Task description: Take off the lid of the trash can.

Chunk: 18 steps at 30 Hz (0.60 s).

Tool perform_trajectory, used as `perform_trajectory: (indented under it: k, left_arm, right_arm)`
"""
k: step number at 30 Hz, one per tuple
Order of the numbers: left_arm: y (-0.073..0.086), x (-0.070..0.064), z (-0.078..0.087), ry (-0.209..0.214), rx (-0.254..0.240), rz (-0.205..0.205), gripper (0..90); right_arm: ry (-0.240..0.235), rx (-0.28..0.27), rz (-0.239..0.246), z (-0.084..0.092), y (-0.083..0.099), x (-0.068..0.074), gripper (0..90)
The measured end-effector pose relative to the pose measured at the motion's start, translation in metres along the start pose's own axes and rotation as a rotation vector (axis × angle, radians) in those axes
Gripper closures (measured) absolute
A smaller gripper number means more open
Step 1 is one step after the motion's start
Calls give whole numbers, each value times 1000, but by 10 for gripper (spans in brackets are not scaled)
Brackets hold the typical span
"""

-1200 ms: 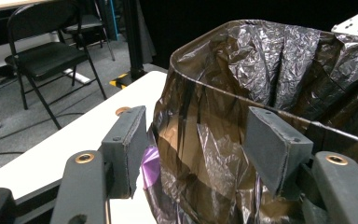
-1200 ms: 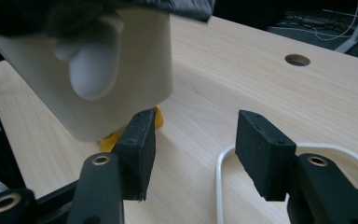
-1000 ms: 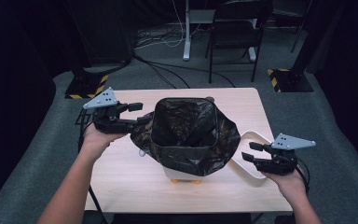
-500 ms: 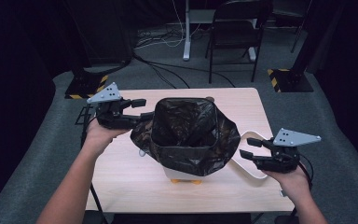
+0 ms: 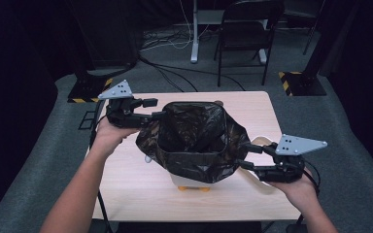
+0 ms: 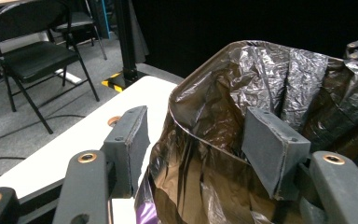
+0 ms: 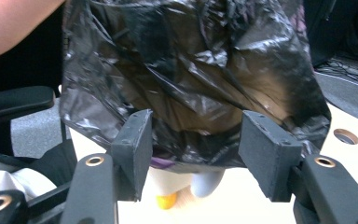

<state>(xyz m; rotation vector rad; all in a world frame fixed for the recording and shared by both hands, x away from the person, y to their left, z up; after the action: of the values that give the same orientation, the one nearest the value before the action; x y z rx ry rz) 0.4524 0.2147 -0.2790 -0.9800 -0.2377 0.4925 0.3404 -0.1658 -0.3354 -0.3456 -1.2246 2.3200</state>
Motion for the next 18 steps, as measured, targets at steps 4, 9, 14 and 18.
perform_trajectory:
  k: [4,9,14,18]
  left_arm:
    - [-1,2,-5,1,10,1,406]
    - [-1,2,-8,-3,12,2,406]
    - [-1,1,-6,-7,13,-4,406]
    - [0,0,-1,-16,14,-6,406]
  right_arm:
    - [-12,-9,12,0,-3,5,427]
    - [-37,-30,16,0,-7,12,416]
    - [-68,-32,49,-9,-13,23,416]
    - [-81,-25,68,-17,-17,29,420]
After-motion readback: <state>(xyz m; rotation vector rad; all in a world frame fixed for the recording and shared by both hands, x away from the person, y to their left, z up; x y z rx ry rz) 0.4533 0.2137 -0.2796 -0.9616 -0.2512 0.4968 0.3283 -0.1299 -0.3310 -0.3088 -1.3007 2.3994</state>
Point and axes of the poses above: each handheld gripper's, and its own axes: z roughly backward along the jaws, y roughly out of its underside, x roughly to its left, the point moved 3 cm from there along -z, roughly forward along the jaws, and after that the axes turned 12 degrees about x, right-handed, at the moved point
